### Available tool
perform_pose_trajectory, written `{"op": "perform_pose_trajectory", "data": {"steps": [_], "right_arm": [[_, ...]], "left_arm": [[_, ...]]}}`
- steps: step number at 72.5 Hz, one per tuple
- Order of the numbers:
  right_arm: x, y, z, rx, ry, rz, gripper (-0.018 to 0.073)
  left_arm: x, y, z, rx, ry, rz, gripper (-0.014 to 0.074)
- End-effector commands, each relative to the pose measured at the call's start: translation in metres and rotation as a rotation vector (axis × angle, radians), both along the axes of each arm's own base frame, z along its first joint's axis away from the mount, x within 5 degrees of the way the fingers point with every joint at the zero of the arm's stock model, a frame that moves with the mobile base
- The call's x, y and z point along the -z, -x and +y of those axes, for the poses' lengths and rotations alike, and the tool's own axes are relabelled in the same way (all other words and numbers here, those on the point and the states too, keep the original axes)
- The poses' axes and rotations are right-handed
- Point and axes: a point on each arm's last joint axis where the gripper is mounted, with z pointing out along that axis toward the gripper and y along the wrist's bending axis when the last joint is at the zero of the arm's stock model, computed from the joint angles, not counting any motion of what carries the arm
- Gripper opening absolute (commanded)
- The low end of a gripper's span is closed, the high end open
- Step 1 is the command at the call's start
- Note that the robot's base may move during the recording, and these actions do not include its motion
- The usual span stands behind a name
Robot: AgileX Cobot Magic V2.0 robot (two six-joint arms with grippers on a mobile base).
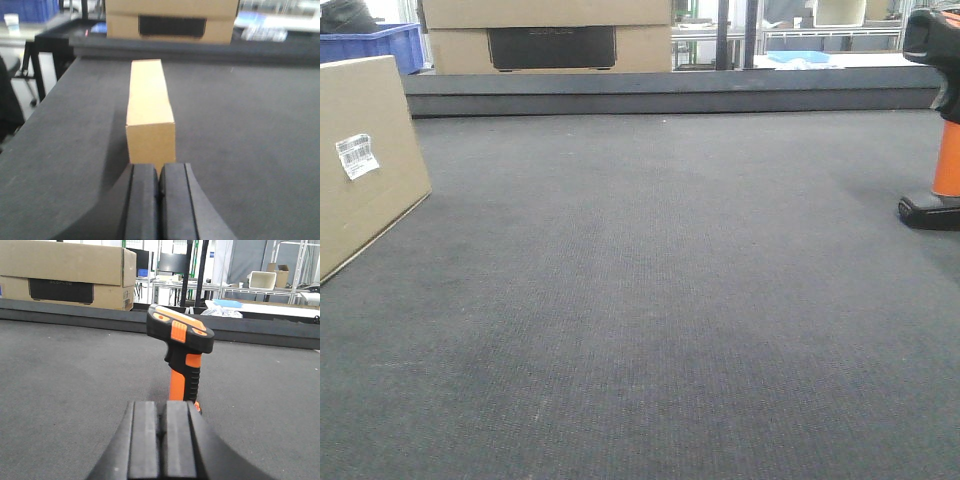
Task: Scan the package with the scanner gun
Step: 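Reach the left gripper to the tan cardboard box and grasp it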
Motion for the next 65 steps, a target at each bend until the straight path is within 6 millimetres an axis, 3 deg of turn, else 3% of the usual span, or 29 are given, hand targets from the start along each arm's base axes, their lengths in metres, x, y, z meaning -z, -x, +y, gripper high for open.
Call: {"op": "perform_pose_trajectory", "data": {"steps": [1, 17, 29, 45, 65], "right_arm": [[-0.002, 0.0, 0.0, 0.005, 0.006, -0.026, -0.0168], [-0.002, 0.0, 0.0, 0.005, 0.006, -0.026, -0.0168], [-0.002, 0.0, 0.0, 0.005, 0.006, -0.026, -0.0168], [-0.002, 0.0, 0.0, 0.005, 0.006, -0.026, -0.0168], [-0.002, 0.0, 0.0, 0.005, 0.006, -0.026, -0.0168]], "left_arm": [[-0.015, -0.017, 0.001, -0.008, -0.023, 0.094, -0.0111], [-0.049, -0.075, -0.001, -0.009, -0.035, 0.218, -0.0111], [-0.062, -0.119, -0.003, -0.009, -0.038, 0.293, -0.0111], [-0.09, -0.162, -0.004, -0.015, -0.032, 0.447, -0.0111], [-0.091, -0.217, -0.004, -0.025, -0.046, 0.632, -0.0111]]}}
